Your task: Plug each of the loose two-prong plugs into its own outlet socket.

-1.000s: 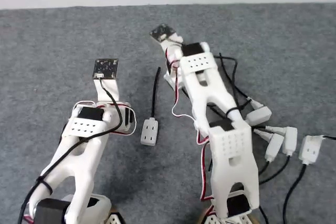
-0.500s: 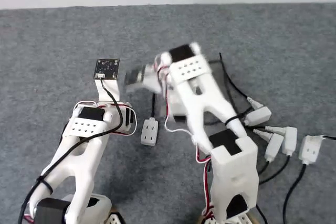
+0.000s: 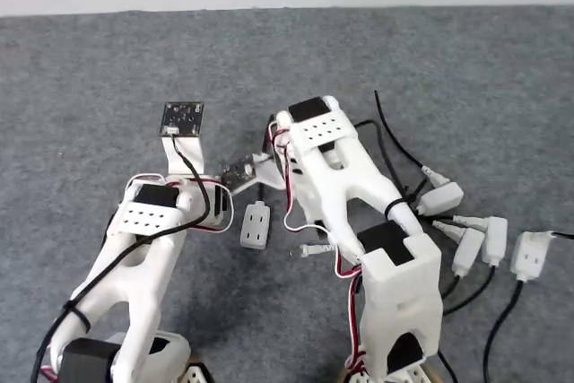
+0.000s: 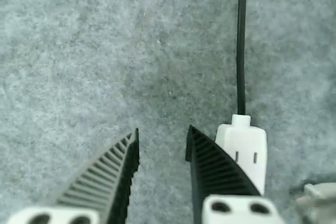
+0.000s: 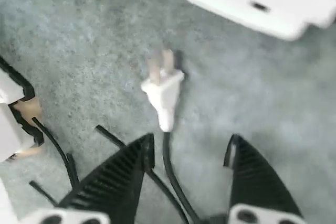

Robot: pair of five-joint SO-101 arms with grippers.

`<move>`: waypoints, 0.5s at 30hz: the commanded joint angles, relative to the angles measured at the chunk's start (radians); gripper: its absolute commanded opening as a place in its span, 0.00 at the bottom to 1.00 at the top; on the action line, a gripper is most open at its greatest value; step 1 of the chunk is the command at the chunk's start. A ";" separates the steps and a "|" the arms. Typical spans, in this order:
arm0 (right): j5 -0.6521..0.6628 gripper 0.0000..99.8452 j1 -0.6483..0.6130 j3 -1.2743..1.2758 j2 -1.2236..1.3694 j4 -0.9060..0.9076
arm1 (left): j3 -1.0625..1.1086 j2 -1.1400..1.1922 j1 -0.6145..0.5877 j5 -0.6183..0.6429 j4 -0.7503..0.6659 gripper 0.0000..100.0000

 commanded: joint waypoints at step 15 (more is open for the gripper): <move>-0.925 0.01 -0.077 0.453 -0.707 -0.107 | 0.002 -0.032 0.015 -0.012 -0.023 0.14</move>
